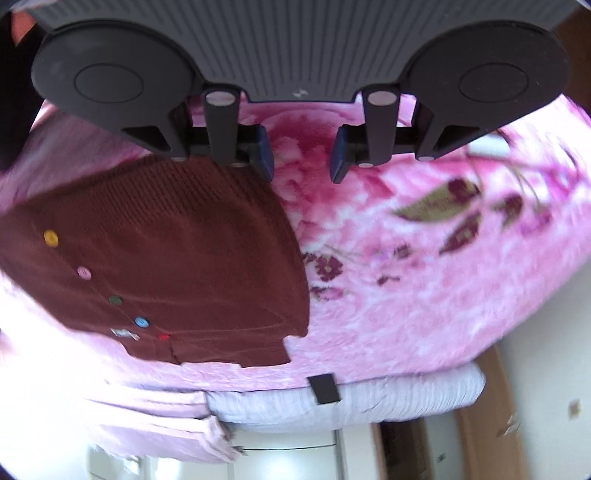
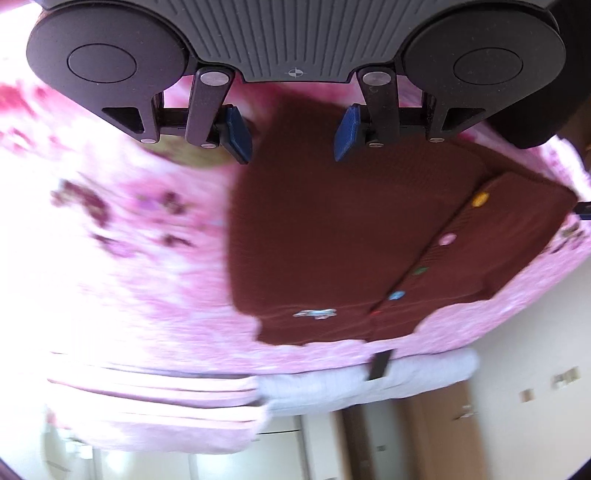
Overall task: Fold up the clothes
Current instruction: 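Grasp the cardigan hem with the left gripper while the right gripper grasps the hem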
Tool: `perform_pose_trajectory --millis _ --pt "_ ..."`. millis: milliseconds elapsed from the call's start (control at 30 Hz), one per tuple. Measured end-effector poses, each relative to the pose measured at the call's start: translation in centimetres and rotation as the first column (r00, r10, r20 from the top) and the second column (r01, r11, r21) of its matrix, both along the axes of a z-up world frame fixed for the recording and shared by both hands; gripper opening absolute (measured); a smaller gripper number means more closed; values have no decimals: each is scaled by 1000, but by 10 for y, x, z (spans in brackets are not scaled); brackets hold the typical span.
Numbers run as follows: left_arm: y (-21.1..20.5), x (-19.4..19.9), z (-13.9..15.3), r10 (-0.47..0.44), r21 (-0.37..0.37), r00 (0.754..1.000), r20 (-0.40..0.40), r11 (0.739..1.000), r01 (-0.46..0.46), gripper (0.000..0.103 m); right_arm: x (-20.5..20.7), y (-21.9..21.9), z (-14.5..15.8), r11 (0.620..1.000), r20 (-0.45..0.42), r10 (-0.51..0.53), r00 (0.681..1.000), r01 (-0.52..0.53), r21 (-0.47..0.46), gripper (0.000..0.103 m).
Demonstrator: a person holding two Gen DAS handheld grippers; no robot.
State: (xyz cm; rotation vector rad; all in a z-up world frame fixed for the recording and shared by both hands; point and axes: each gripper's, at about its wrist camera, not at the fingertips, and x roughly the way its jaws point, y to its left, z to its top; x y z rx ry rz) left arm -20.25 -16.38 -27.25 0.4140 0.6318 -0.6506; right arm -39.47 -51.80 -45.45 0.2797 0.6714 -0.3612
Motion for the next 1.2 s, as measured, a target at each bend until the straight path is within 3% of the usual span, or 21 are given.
perform_pose_trajectory --millis 133,200,300,400,500,633,833,1000,1067,1133,1200 --pt "0 -21 4 -150 49 984 93 988 146 37 -12 15 4 999 -5 10 1000 -10 -45 53" --pt "-3 -38 -1 -262 118 951 164 962 245 41 -11 27 0 992 -48 69 996 -73 -104 53" --pt "-10 -62 -20 -448 279 859 249 882 379 45 -4 46 -4 958 -130 167 977 -192 -214 53" --pt "-20 -73 -43 -575 436 773 269 788 435 46 2 61 -9 910 -195 230 953 -282 -305 53" --pt "-27 -73 -62 -627 541 725 285 730 418 46 5 62 -14 900 -211 252 945 -309 -307 53" --pt "-32 -70 -76 -668 611 683 296 682 402 46 9 62 -23 862 -262 279 924 -362 -355 53" --pt "-31 -62 -82 -717 680 608 341 635 367 46 14 68 -34 756 -371 313 874 -466 -459 53" --pt "-34 -54 -87 -755 714 555 349 598 364 47 13 73 -38 676 -401 329 855 -510 -532 53" --pt "-34 -52 -84 -749 698 558 357 611 374 47 12 76 -40 641 -413 334 847 -525 -559 53" --pt "-33 -50 -77 -720 656 586 371 650 384 47 11 78 -42 605 -425 339 840 -540 -585 53" --pt "-33 -47 -73 -701 632 606 377 673 385 47 11 80 -44 567 -437 342 832 -554 -609 53"
